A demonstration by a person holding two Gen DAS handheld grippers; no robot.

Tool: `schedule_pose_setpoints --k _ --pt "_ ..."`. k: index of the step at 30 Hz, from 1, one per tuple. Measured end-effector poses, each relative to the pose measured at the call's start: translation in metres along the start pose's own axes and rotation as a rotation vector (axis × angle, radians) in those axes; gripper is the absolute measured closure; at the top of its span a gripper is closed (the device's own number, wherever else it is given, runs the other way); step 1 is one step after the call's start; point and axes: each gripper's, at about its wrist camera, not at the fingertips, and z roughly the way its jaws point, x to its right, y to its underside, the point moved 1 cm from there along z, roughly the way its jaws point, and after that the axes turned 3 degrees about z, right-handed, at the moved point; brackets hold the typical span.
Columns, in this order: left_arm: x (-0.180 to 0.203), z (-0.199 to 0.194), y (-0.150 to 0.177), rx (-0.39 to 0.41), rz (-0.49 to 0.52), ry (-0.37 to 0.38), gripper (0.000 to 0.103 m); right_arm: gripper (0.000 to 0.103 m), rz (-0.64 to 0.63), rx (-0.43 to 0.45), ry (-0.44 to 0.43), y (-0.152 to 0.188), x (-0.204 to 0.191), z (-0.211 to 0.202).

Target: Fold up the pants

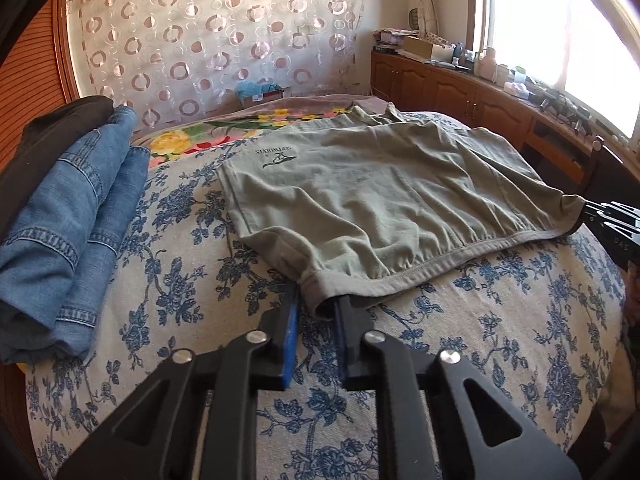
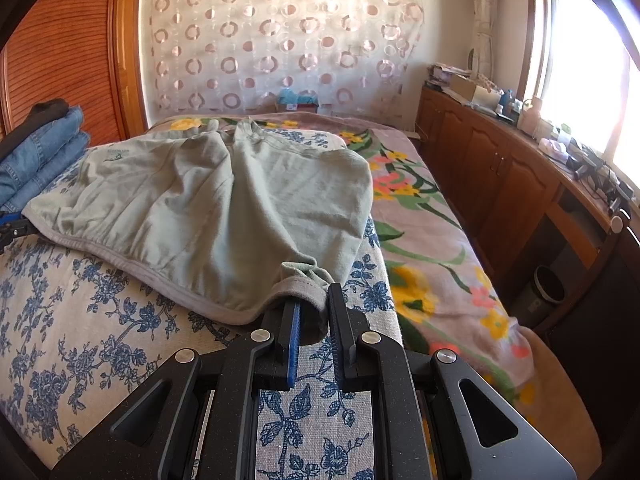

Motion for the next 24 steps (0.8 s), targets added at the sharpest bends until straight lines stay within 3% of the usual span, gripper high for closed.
schedule_pose_setpoints --k 10,24 --pt "-0.014 -0.024 0.005 0.035 -0.054 0.016 0.102 0.098 0.003 -0.008 -0.053 0.003 0.004 -0.005" --pt "-0.025 -0.074 0.035 0.084 -0.086 0.015 0.103 0.100 -0.020 -0.002 -0.186 0.011 -0.020 -0.037"
